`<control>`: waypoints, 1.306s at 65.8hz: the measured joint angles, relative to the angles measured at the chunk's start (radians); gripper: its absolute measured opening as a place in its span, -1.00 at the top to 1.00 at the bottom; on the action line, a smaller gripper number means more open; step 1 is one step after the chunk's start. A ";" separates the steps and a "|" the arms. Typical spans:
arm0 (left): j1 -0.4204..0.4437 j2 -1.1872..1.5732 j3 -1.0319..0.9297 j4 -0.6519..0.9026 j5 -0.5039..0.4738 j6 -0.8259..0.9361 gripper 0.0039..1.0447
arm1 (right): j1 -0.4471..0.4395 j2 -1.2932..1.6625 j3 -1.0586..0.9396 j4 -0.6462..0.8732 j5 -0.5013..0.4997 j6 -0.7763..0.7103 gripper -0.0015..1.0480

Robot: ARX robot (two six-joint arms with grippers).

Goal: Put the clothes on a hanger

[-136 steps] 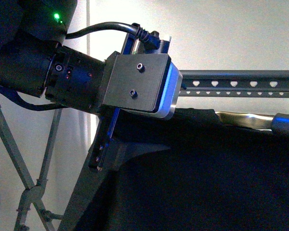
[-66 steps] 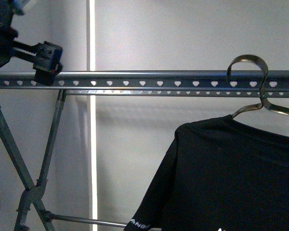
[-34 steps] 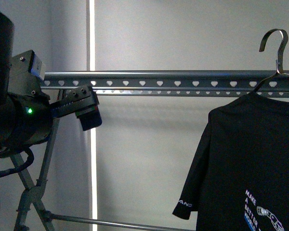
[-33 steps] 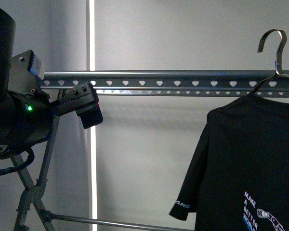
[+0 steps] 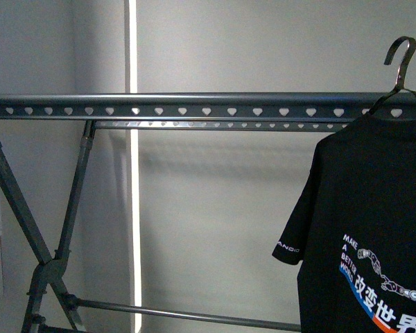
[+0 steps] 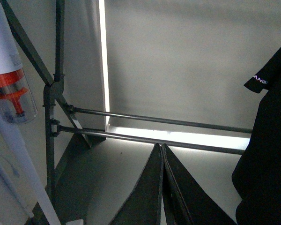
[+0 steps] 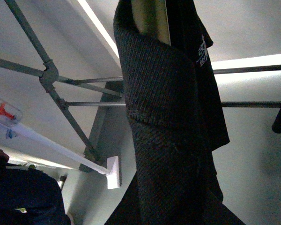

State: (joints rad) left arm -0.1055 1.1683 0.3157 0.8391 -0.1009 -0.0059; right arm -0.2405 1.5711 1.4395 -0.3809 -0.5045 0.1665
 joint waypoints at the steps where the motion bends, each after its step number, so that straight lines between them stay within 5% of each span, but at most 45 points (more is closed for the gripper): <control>1: 0.001 -0.006 -0.006 0.000 0.001 0.000 0.94 | 0.001 0.003 0.003 -0.002 0.001 0.000 0.83; 25: 0.101 -0.232 -0.177 -0.049 0.094 0.002 0.94 | 0.026 0.095 0.079 -0.044 0.085 0.007 0.83; 54: 0.103 -0.448 -0.296 -0.142 0.099 0.004 0.94 | 0.054 0.172 0.232 -0.101 0.151 0.025 0.83; 86: 0.103 -0.766 -0.298 -0.435 0.099 0.004 0.94 | 0.073 0.297 0.364 -0.165 0.251 0.049 0.83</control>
State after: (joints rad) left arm -0.0025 0.4023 0.0181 0.4042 -0.0021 -0.0017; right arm -0.1677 1.8679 1.8034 -0.5461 -0.2531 0.2157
